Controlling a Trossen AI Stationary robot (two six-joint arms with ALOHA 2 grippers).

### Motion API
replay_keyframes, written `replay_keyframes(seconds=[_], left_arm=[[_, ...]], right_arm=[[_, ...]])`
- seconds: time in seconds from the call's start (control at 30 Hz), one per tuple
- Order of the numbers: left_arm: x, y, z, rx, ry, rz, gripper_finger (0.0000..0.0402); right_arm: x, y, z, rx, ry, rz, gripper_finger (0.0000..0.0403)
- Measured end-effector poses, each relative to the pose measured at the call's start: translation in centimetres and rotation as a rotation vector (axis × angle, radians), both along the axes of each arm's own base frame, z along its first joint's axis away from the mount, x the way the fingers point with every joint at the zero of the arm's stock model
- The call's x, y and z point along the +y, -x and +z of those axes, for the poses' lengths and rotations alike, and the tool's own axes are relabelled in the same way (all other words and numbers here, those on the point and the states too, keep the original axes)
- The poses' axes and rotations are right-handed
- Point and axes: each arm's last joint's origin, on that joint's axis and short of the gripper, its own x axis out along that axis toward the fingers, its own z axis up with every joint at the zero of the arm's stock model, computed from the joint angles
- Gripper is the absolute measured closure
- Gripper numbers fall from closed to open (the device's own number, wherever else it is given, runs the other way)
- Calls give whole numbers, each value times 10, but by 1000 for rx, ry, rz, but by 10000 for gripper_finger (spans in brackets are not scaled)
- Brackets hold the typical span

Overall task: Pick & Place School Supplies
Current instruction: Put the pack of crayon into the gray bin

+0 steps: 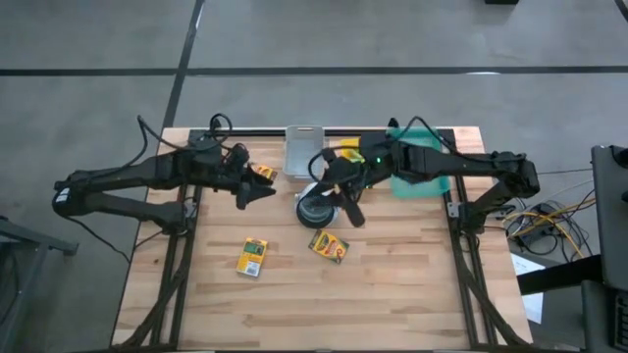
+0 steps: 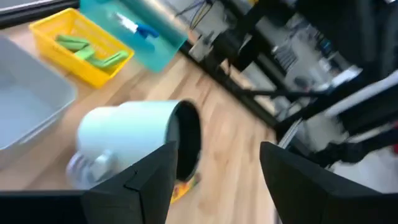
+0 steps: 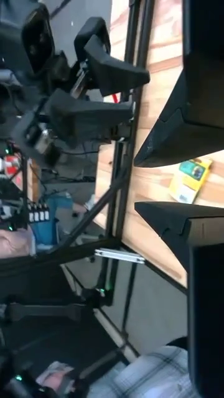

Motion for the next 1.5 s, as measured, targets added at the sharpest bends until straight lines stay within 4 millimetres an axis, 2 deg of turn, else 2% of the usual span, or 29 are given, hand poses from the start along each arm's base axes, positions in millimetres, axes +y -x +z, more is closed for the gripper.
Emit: replay_keyframes(seconds=[0.17,0.4,0.6,0.67,0.83,0.97,1.27,1.5], left_arm=[[-2,14,-7,110,-103,-52,168],[-5,28,-13,196,-124,-76,168],[-5,30,-17,246,-39,-41,168],[-4,31,-19,272,-4,2,168],[-4,42,-26,375,56,273,168],[-14,48,-30,420,148,290,168],[-45,42,-33,407,247,304,168],[-73,38,-39,449,291,238,168]], right_arm=[[24,-3,7,-22,-148,-109,317],[46,-3,11,-24,-248,-100,326],[57,-3,7,-41,-200,-201,332],[61,-2,7,-57,-141,-207,334],[70,-1,5,-81,-44,-162,335],[76,-8,-5,-52,-33,-148,335],[83,-41,-53,68,26,-136,335],[86,-59,-84,151,28,-141,335]])
